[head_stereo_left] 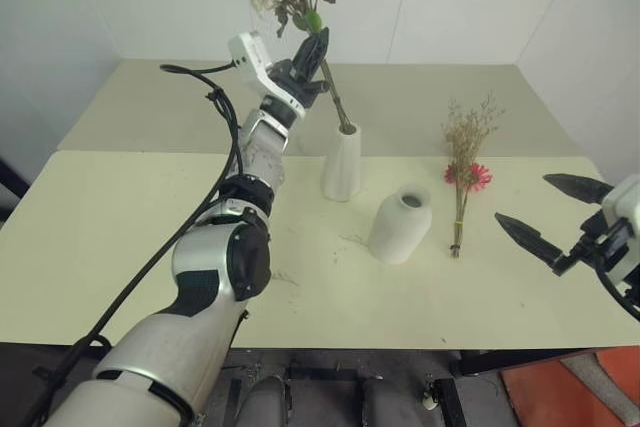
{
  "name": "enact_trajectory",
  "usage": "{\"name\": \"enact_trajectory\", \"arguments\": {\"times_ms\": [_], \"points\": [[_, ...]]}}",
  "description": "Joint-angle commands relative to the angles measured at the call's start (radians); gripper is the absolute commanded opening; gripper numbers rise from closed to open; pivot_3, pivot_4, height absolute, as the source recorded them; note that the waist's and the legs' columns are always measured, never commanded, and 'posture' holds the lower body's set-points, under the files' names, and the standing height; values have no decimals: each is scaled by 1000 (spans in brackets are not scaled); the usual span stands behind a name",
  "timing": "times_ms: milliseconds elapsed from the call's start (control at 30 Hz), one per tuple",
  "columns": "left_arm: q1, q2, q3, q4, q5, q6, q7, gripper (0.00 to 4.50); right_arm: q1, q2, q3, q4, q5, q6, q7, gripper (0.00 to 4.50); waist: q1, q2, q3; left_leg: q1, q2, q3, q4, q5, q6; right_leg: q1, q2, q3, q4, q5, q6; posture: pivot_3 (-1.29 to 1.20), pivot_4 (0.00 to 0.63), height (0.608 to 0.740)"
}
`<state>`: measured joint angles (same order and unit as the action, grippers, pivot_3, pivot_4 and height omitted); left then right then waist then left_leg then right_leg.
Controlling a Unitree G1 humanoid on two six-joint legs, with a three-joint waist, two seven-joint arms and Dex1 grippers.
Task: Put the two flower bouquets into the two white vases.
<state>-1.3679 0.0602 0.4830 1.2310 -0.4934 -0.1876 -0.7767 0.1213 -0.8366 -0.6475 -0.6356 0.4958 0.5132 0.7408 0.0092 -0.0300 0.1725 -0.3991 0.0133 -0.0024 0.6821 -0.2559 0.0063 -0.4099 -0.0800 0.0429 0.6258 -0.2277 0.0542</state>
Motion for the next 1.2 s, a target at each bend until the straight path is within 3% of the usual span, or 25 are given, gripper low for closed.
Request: {"name": "enact_trajectory", "arguments": {"times_ms": [33, 267, 533, 733, 1200], "points": [[0, -4, -35, -29, 35, -41, -28, 133, -8, -8, -47, -32, 19, 3, -15, 4500, 0, 0, 0, 0, 0, 0, 0, 0, 0, 0, 0, 0, 0, 0, 0, 0, 150, 740], [11, -18, -71, -41, 61, -65, -58, 133, -15, 4, -54, -23, 41, -2, -18, 4500, 0, 0, 0, 0, 0, 0, 0, 0, 0, 0, 0, 0, 0, 0, 0, 0, 150, 740], [79, -36, -191, -43, 191, -180, -88, 133, 2, 9, -68, -27, 49, -5, -33, 4500, 2, 0, 0, 0, 0, 0, 0, 0, 0, 0, 0, 0, 0, 0, 0, 0, 150, 740], [94, -56, -200, -40, 198, -188, -72, 133, 6, 11, -76, -26, 39, -11, -45, 4500, 2, 0, 0, 0, 0, 0, 0, 0, 0, 0, 0, 0, 0, 0, 0, 0, 150, 740], [146, -29, -250, -55, 253, -206, -57, 4474, 8, 7, -70, -13, 28, -19, -44, 4500, 1, 0, 0, 0, 0, 0, 0, 0, 0, 0, 0, 0, 0, 0, 0, 0, 150, 740]]}}
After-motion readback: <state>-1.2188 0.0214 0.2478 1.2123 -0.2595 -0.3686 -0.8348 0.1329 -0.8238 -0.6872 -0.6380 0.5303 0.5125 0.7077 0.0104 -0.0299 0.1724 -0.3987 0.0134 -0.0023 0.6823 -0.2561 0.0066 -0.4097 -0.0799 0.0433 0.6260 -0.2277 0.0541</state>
